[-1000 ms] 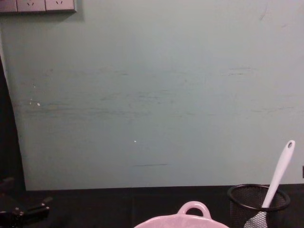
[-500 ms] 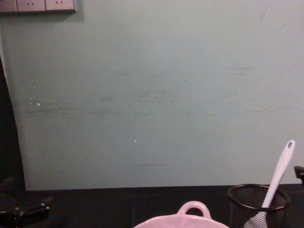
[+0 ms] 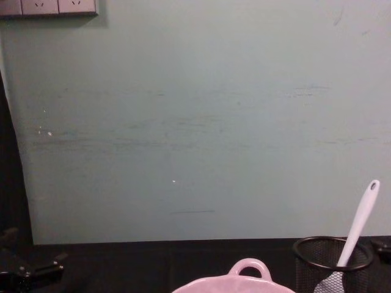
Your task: Use the one hand to pick up the spoon and stir the clear water in the bowl.
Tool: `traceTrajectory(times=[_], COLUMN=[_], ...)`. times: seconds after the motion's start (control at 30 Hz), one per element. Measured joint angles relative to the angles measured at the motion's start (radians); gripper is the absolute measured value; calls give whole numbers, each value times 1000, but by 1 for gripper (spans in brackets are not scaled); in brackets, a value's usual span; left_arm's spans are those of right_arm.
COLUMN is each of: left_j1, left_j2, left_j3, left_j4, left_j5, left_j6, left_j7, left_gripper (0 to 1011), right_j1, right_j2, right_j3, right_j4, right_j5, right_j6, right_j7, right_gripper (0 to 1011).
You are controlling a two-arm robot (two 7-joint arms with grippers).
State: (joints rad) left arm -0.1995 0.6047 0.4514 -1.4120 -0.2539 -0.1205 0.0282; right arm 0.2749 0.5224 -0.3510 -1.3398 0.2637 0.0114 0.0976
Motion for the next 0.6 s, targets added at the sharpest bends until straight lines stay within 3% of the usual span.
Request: traceTrajectory(times=[0.6], left_j1=[0], left_j2=[0], left_j3=[0], left_j4=[0], left_j5=[0], left_j6=[0], left_j7=[0], left_gripper=[1005], right_j1=[-33], right_j2=[-12], right_j3=[27], right_j4=[-16], right_j5=[-43], right_j6=[19], right_j7=[-16], right_gripper=[1002])
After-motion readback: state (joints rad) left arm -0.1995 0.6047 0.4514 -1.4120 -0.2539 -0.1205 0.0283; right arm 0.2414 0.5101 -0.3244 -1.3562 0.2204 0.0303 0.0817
